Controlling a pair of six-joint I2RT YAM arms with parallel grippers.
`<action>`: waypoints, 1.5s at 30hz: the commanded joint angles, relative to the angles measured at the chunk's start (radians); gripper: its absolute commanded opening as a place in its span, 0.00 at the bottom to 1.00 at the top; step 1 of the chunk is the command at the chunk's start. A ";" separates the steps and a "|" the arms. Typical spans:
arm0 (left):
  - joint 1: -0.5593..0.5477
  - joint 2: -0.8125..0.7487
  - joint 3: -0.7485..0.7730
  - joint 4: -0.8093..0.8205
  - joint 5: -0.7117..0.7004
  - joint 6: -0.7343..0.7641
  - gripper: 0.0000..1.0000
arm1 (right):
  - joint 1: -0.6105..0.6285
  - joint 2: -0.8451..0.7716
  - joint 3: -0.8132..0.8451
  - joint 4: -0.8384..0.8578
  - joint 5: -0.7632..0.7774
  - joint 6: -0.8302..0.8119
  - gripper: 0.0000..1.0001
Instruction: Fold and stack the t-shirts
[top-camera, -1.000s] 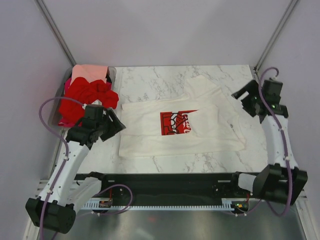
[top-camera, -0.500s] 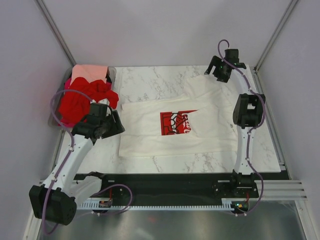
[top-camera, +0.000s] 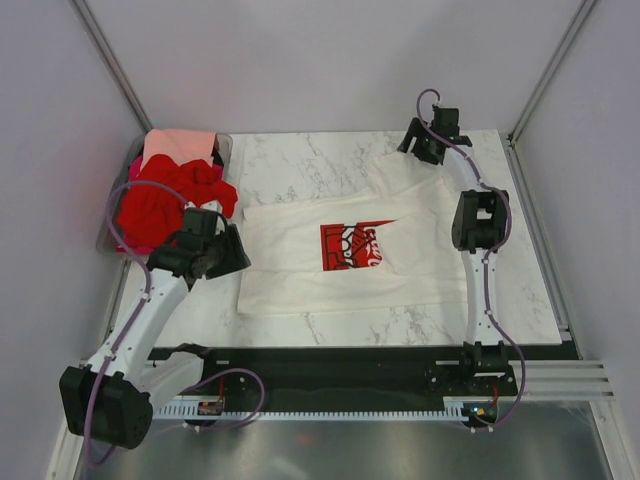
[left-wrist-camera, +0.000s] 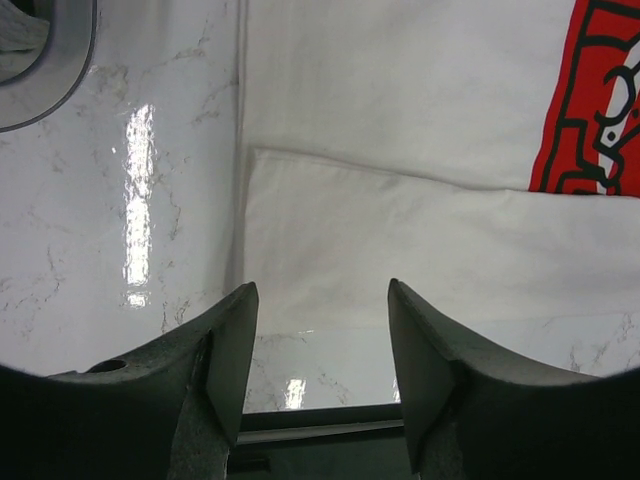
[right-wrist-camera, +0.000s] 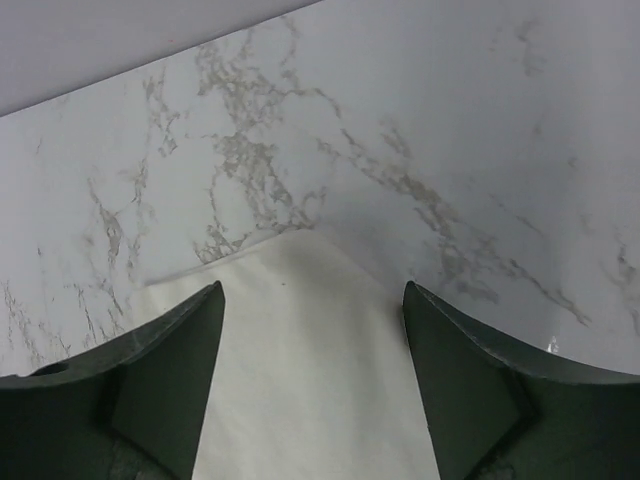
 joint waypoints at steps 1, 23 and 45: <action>-0.005 0.009 -0.002 0.031 -0.006 0.031 0.61 | 0.043 0.026 -0.028 0.022 -0.021 -0.021 0.79; 0.093 0.940 0.725 0.151 -0.104 -0.135 0.43 | 0.046 -0.246 -0.262 0.047 -0.023 0.100 0.00; 0.095 1.064 0.693 0.133 -0.121 -0.170 0.51 | 0.047 -0.526 -0.537 0.061 -0.041 0.118 0.00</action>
